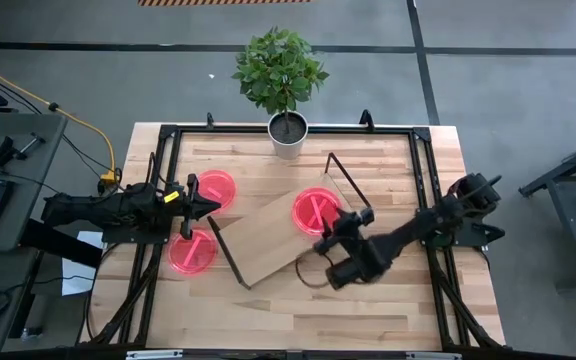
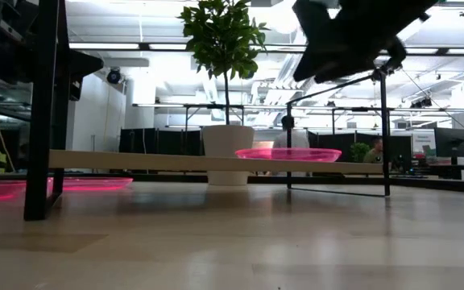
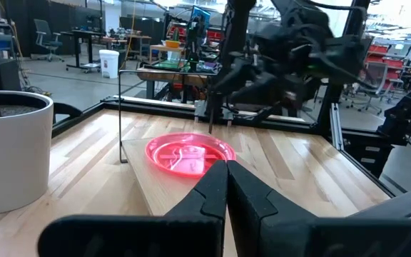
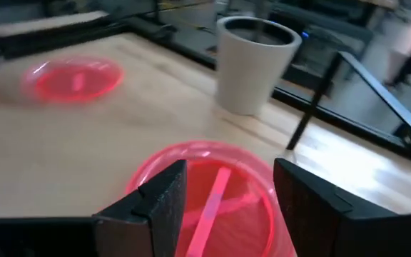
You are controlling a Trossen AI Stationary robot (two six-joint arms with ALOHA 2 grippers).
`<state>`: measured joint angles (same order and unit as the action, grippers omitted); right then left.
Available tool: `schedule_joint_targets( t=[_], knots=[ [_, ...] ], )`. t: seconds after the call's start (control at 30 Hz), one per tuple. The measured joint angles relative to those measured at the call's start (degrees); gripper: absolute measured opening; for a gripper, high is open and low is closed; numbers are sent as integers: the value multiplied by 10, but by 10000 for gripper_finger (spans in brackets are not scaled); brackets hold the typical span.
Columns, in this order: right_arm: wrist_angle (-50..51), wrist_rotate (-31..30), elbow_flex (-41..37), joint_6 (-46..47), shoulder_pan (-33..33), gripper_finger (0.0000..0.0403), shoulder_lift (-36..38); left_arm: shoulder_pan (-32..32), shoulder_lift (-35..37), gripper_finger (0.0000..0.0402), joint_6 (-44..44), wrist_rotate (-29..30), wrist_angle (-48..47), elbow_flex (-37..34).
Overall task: Place and stack plates onto a shelf
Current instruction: Put the pink plate on the shelf
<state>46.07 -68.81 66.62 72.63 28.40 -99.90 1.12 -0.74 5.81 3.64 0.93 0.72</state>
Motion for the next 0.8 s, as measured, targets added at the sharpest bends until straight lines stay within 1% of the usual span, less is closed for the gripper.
schedule_joint_targets(
  t=[0.1, 0.3, 0.43, 0.53, 0.6, 0.67, 0.73, 0.8],
  knots=[
    [14, 6, 1, -20, 34, 195, 0, 0, 0, 0, 0, 0, 0, 0],
    [121, 73, 1, 13, 94, 195, 8, 0, 0, 0, 0, 0, 0, 0],
    [177, 90, -1, 24, 127, 195, 39, 0, 0, 0, 0, 0, 0, 0],
    [178, 82, -35, 41, 146, 195, 83, 0, 0, 0, 0, 0, 0, 0],
    [166, 82, -80, 64, 154, 195, 122, 0, 0, 0, 0, 0, 0, 0],
    [124, 80, -132, 74, 159, 195, 165, 0, 0, 0, 0, 0, 0, 0],
    [43, 60, -188, 57, 160, 195, 209, 0, 0, 0, 0, 0, 0, 0],
    [-70, 44, -239, -6, 159, 195, 248, 0, 0, 0, 0, 0, 0, 0]
  ],
)
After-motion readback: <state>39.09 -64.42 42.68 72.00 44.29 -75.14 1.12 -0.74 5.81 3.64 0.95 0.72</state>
